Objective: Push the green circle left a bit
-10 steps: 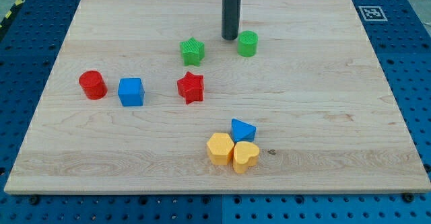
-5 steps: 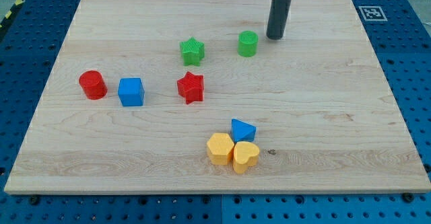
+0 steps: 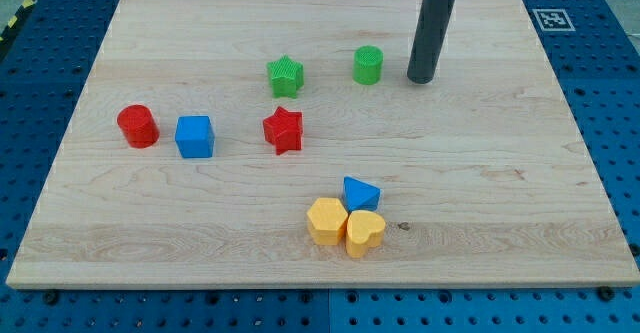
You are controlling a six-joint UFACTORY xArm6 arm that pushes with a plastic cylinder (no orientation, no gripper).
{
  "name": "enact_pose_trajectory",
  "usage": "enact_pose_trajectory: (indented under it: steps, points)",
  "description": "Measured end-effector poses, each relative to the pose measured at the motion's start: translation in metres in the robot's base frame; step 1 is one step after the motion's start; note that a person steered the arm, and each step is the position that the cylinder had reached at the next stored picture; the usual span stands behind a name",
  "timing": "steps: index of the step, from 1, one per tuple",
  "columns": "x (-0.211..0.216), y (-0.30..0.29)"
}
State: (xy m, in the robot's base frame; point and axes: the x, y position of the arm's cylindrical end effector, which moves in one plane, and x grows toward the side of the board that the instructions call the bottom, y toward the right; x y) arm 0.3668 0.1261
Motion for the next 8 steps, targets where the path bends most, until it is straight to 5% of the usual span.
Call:
enact_pose_trajectory:
  steps: [5, 8]
  points:
    - [-0.054, -0.038]
    - [-0.014, -0.026]
